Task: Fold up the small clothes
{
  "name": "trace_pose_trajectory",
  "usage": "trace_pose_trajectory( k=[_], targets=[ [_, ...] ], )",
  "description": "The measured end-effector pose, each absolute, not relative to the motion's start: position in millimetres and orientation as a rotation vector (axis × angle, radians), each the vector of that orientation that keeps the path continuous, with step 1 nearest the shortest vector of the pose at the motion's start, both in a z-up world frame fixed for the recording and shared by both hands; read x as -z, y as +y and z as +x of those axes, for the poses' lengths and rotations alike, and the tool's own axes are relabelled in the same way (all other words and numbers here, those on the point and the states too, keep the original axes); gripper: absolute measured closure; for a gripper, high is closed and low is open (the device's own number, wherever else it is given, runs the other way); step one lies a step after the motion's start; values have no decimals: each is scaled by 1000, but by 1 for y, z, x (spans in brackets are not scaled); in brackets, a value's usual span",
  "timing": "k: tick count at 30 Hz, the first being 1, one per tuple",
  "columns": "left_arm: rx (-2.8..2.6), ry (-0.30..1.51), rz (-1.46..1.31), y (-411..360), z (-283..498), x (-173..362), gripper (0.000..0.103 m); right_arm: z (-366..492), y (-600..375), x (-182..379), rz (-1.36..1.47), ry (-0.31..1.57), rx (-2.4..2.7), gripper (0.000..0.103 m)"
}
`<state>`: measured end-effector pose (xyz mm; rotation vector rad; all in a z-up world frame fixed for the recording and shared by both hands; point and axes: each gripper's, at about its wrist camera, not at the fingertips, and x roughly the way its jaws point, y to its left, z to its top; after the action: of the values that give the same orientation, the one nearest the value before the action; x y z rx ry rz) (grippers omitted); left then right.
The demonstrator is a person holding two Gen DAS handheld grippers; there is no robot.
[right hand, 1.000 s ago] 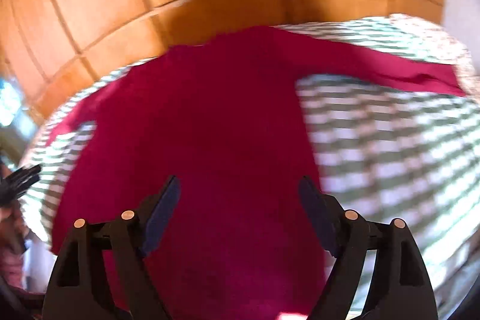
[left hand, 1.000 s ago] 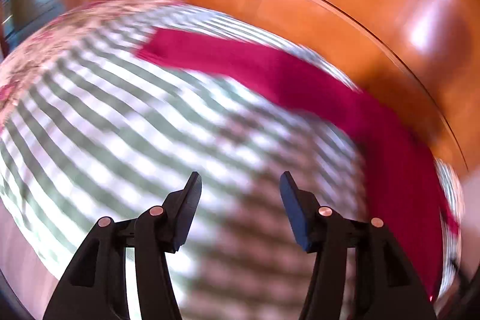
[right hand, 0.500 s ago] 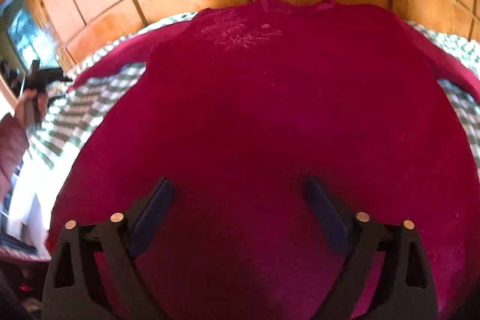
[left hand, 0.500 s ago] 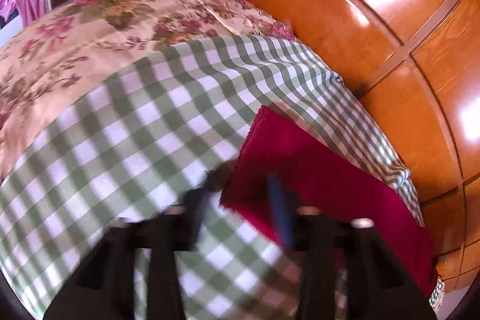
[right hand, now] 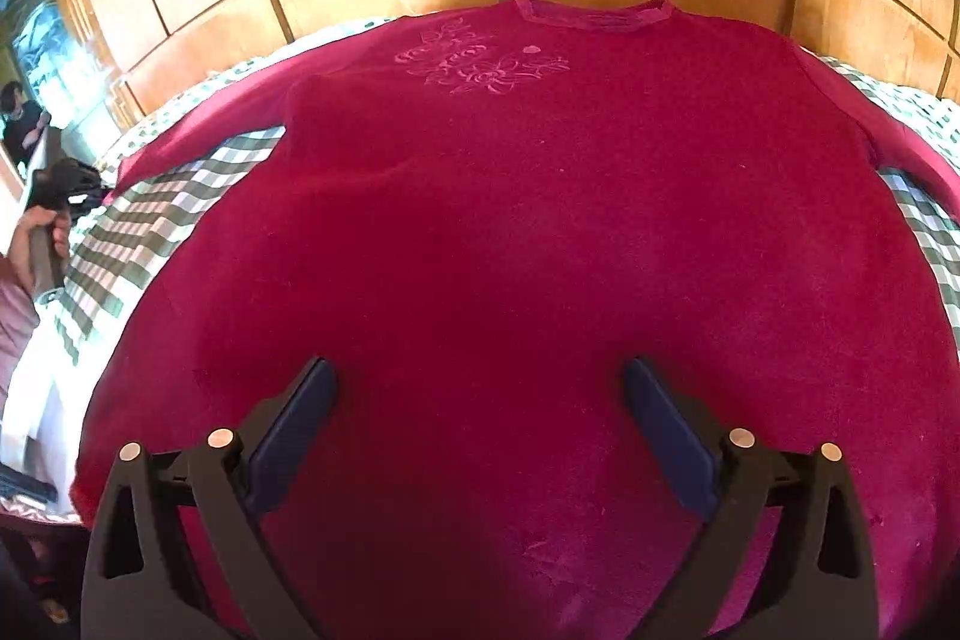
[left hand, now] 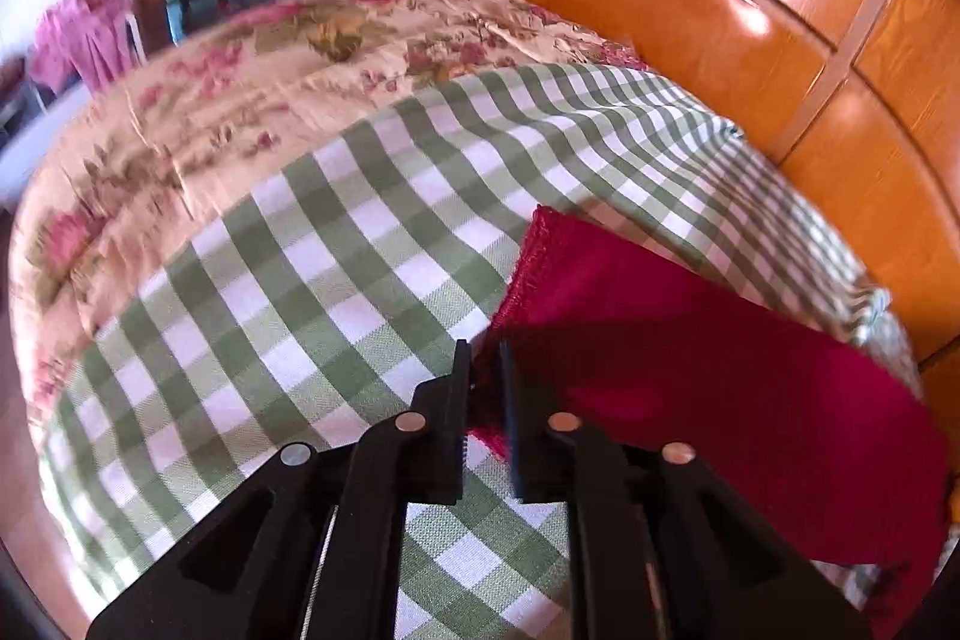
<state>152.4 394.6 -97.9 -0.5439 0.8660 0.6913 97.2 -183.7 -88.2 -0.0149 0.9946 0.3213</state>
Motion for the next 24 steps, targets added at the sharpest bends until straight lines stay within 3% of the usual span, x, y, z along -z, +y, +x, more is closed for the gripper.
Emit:
trace_pose_trajectory(
  k=[3,11,16,24],
  targets=[
    [-653,810,-601,380,144,78,74,97,-182,88,-20,990,-315,4],
    [-256,721,-454,230,116,36,66,97,-184,84,-13,985,-343,3],
    [63,718,-336,112,102,29,65,103,-207,61,32,975,-314,4],
    [307,821,-109,14,78,57,66,89,-277,62,61,1015,-131,4]
  ],
)
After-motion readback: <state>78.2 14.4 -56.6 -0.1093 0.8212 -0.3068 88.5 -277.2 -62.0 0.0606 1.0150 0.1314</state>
